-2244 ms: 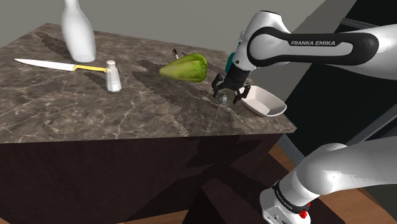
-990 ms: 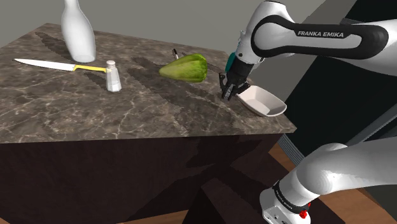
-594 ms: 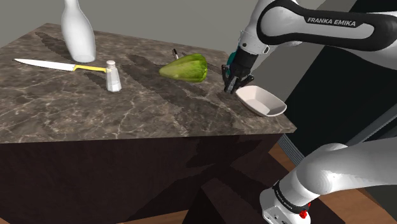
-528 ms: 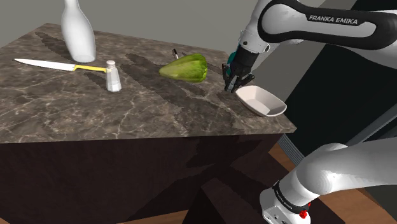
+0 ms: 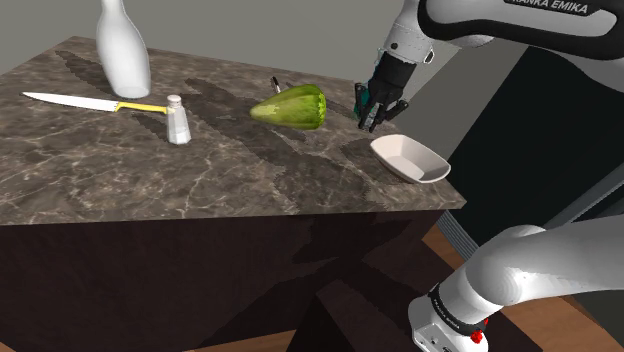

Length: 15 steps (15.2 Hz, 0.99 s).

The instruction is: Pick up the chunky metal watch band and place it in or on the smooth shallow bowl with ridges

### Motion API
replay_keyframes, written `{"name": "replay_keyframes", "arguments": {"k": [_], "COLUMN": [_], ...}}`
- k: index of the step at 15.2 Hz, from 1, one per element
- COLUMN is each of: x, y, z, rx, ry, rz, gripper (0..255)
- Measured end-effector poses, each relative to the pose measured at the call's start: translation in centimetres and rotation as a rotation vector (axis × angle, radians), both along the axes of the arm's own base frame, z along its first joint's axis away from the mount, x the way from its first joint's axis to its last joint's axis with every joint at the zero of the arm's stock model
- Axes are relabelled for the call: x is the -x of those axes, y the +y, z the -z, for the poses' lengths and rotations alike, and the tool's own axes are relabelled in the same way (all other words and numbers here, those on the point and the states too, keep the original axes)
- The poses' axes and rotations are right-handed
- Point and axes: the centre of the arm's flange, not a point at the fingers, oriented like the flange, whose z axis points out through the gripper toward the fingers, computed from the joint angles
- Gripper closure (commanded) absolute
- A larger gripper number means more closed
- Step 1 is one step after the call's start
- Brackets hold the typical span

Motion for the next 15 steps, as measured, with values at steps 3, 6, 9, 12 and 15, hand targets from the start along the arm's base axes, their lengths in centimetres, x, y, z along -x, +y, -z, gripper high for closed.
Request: {"name": "replay_keyframes", "arguments": {"k": [3, 6, 9, 12, 15], "x": [0.2, 1.7, 3.6, 5.1, 7.2], "y": [-0.6, -3.5, -6.8, -10.6, -14.2], "z": [-1.1, -1.3, -1.4, -1.4, -1.1], "rx": [0.000, 0.001, 0.001, 0.001, 0.000], "ry": [0.000, 0.000, 0.000, 0.000, 0.000], "rz": [0.000, 0.001, 0.001, 0.002, 0.002], "gripper": [255, 255, 255, 255, 255]}}
